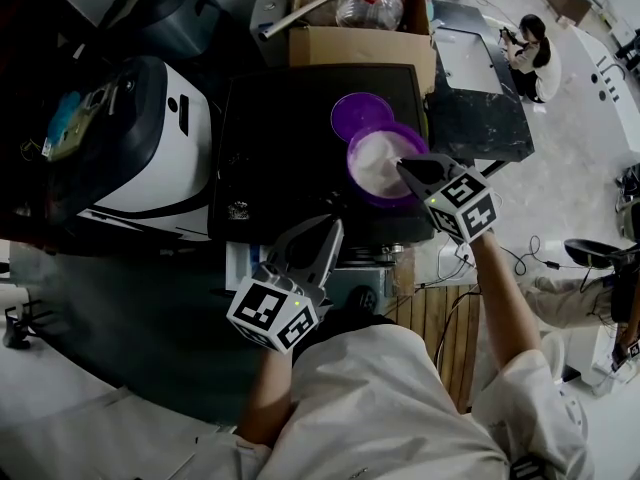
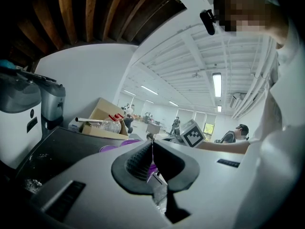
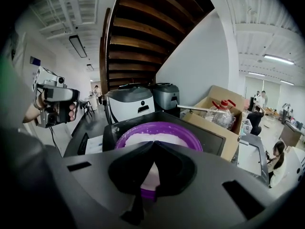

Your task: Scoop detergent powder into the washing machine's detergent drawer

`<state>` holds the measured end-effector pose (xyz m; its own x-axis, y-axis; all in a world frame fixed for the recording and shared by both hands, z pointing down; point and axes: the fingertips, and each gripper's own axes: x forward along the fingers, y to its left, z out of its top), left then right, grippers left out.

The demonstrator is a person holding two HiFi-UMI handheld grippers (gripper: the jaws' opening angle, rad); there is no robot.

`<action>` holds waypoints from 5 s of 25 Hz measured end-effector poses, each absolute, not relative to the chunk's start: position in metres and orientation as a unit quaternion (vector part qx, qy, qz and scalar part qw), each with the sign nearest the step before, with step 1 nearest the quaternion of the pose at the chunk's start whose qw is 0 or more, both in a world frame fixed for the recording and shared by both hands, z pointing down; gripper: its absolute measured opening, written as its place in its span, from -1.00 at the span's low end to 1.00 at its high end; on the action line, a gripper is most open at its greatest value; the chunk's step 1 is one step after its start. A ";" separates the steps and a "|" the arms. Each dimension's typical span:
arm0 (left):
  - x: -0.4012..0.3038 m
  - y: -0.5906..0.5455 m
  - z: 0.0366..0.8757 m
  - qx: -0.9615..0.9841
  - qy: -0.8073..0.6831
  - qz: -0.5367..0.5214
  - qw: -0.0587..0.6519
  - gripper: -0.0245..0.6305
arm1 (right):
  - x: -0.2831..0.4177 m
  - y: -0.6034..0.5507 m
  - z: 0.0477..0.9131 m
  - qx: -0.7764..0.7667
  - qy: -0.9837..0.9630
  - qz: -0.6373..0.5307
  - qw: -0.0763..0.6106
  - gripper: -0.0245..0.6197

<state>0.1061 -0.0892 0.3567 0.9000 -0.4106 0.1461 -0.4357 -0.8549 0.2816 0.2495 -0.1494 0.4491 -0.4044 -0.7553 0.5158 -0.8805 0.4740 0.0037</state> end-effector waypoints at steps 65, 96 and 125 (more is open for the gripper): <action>0.106 -0.088 0.352 0.962 -0.219 0.031 0.158 -0.86 | 0.236 -0.133 0.432 0.518 -0.778 0.351 -0.058 -0.90; 0.104 -0.085 0.356 0.960 -0.225 0.031 0.163 -0.86 | 0.298 -0.114 0.411 0.519 -0.638 0.437 -0.364 -0.90; 0.004 -0.092 0.371 0.931 -0.316 0.023 0.182 -0.86 | 0.186 -0.121 0.391 0.399 -0.671 0.484 -0.395 -0.90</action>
